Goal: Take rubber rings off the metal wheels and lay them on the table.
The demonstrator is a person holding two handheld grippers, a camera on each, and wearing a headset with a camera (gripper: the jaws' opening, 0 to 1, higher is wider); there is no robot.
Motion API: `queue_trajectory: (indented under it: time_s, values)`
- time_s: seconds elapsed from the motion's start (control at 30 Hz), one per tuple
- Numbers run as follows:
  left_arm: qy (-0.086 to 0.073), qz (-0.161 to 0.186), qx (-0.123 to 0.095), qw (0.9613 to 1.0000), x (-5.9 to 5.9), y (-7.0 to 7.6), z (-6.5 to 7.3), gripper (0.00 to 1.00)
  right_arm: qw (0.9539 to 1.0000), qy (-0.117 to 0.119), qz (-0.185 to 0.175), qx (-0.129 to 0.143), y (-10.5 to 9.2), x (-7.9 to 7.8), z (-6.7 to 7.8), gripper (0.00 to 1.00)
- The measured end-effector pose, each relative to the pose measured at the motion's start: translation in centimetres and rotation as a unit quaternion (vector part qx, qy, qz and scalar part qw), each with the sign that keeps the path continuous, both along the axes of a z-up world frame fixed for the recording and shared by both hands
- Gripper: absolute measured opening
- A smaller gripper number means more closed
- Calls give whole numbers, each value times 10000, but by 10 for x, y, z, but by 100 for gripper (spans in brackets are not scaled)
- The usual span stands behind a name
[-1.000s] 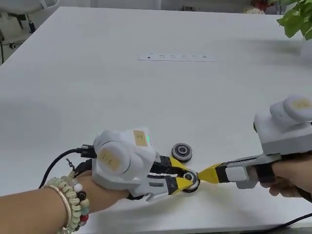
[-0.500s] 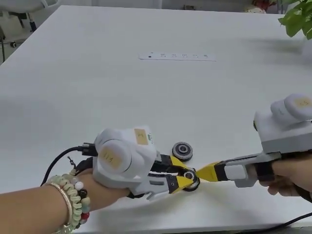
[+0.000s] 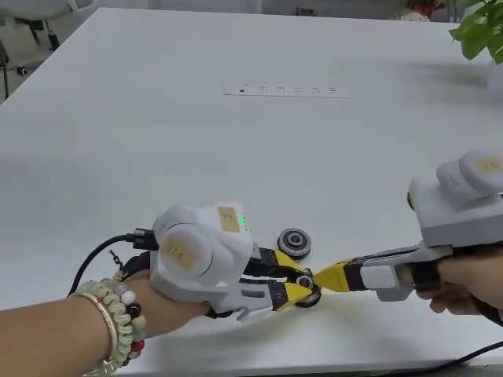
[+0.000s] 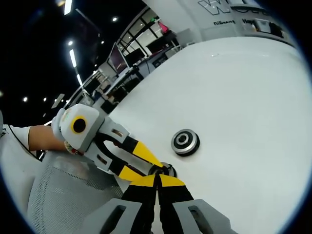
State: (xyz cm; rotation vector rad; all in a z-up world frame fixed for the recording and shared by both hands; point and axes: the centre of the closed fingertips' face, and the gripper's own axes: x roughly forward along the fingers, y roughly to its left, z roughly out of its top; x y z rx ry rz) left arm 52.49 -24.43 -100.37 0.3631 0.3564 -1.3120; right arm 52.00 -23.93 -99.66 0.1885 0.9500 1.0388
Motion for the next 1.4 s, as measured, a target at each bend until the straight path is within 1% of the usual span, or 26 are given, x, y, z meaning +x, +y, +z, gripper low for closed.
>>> queue_trajectory:
  time_s: [0.8, 1.1, 1.23, 1.3, 1.33, 1.4]
  values:
    - [-2, 19, 6, 10000, 1, 0, 0, 14, 9999, -43, 87, 131, 3, -1, 4, 0]
    - [18, 34, -4, 10000, 0, 0, 0, 14, 9996, 59, 21, 291, 5, -1, 8, 0]
    - [20, 41, -4, 10000, 0, 0, 0, 14, 9991, 88, -46, 413, 5, 1, 11, 0]
    - [22, 44, -6, 10000, 0, 0, 0, 14, 9996, -9, -34, 278, 3, 3, 8, 0]
    - [22, 51, -4, 10000, 0, 0, 0, 14, 9997, -51, -47, 255, 3, 4, 8, 0]
    - [27, 63, -8, 10000, 1, 0, 0, 14, 9998, -69, -84, 172, 0, 6, 5, 0]
